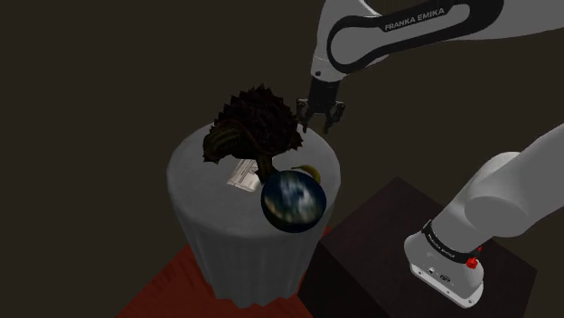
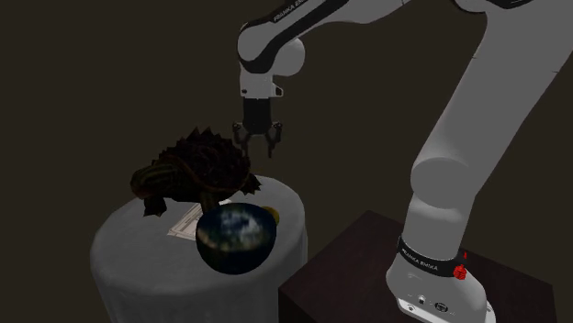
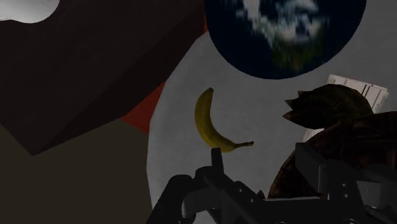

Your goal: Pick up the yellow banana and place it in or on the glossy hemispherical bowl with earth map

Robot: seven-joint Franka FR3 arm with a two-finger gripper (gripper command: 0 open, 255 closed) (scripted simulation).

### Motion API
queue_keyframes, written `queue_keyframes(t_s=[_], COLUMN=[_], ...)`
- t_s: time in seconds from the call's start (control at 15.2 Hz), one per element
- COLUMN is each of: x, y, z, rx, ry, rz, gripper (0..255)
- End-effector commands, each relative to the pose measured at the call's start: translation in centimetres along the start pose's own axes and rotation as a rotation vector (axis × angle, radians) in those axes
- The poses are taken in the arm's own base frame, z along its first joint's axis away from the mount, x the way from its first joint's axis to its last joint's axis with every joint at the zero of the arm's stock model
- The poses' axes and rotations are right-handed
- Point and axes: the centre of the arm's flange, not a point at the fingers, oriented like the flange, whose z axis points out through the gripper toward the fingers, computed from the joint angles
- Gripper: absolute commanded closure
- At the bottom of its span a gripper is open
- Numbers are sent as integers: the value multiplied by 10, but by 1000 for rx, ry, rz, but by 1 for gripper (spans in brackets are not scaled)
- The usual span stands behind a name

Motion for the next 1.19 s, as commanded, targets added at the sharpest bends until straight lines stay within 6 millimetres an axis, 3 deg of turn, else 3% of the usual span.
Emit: queue_keyframes(t_s=[0.0,0.86,1.12], x=[-2,5,8], y=[5,49,51], z=[20,185,208], rx=[-2,-24,-25], ry=[13,124,129], rz=[-24,-228,-236], gripper=[0,0,0])
